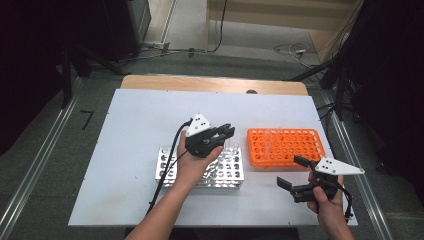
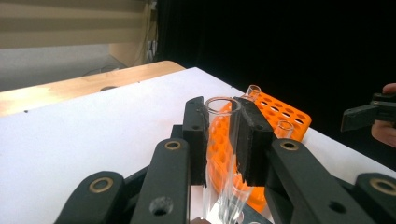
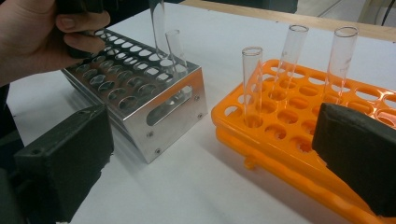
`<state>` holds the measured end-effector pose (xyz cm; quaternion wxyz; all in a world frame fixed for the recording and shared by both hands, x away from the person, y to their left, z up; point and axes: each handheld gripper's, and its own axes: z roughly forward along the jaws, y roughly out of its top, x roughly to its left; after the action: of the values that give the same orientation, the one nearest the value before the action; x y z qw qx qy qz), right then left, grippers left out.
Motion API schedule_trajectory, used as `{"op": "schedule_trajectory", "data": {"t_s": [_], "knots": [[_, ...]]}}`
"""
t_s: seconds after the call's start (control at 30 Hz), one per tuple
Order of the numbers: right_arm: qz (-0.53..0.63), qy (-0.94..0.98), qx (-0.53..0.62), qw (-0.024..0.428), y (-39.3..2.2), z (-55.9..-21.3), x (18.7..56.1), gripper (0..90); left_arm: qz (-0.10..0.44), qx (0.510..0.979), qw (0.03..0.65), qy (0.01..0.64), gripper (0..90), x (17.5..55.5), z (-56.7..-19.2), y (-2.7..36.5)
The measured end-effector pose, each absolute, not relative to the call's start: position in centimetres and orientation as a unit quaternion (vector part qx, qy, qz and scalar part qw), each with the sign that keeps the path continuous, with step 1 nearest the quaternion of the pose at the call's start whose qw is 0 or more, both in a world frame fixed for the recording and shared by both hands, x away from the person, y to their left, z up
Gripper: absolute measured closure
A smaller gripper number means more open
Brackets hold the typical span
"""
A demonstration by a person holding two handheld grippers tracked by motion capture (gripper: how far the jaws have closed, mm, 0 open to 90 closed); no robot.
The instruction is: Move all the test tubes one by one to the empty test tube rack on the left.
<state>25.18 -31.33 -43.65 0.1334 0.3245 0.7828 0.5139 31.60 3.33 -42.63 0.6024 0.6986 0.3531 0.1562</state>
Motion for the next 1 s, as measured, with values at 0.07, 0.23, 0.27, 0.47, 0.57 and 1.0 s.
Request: {"op": "schedule_trajectory", "data": {"t_s": [0.07,0.23,0.27,0.47,0.57,1.0], "knots": [[0.513,0.783,0.324,0.133,-31.3,-43.7,25.2,0.0,0.153,0.7,0.6,0.355,75.9,31.7,-42.9,3.2],[0.513,0.784,0.324,0.134,-31.3,-43.7,25.2,0.0,0.152,0.713,0.585,0.355,75.9,31.6,-43.0,2.9],[0.512,0.783,0.325,0.134,-31.4,-43.7,25.2,0.0,0.151,0.717,0.58,0.356,75.8,31.6,-43.0,2.9],[0.514,0.782,0.328,0.134,-31.6,-43.8,25.4,0.0,0.145,0.736,0.553,0.363,75.6,31.3,-42.9,2.9],[0.513,0.781,0.33,0.134,-31.5,-43.8,25.4,0.0,0.142,0.751,0.533,0.363,75.5,31.3,-43.1,2.8],[0.512,0.781,0.332,0.131,-31.4,-44.0,25.4,0.0,0.128,0.778,0.506,0.349,73.0,31.3,-43.4,2.0]]}}
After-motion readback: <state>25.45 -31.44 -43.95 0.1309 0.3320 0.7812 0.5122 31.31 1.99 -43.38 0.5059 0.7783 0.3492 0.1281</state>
